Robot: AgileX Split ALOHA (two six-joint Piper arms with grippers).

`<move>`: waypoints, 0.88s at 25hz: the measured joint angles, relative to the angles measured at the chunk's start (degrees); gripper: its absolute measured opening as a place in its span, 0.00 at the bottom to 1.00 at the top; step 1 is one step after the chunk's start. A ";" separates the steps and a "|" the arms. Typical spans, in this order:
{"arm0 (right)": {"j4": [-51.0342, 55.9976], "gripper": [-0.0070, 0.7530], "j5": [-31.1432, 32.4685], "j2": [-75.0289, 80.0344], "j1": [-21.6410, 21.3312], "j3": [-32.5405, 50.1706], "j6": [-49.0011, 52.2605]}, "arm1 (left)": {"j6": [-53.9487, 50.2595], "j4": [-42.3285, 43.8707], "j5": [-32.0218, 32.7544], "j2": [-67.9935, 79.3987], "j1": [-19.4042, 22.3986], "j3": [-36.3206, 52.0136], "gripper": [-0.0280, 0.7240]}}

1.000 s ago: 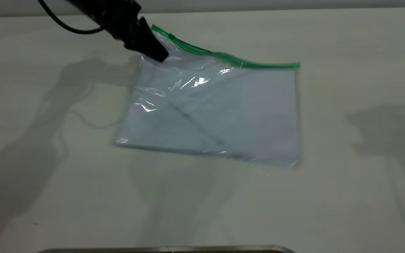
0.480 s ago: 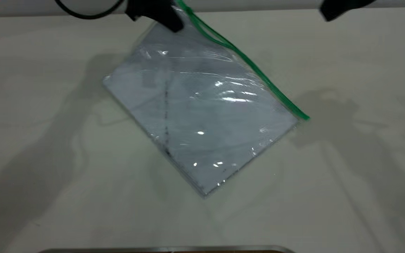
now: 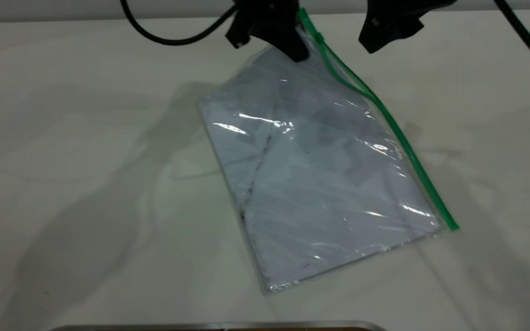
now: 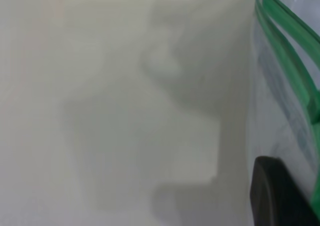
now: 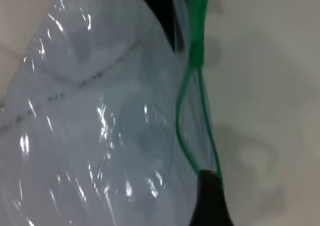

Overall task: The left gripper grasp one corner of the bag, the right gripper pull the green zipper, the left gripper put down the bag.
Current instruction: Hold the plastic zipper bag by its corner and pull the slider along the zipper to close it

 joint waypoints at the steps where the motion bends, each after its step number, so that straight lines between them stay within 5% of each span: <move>1: 0.47 0.77 -0.15 0.24 0.00 0.00 0.00 | 0.34 -0.93 0.00 0.00 -0.14 0.00 0.11; 14: 4.98 0.76 -2.21 0.95 0.00 -0.02 -0.22 | 1.87 -5.68 0.00 0.11 -1.04 0.00 0.11; 22: 6.88 0.60 -2.55 0.95 0.00 -0.02 -0.22 | 4.32 -8.53 0.00 0.11 -2.27 0.00 0.11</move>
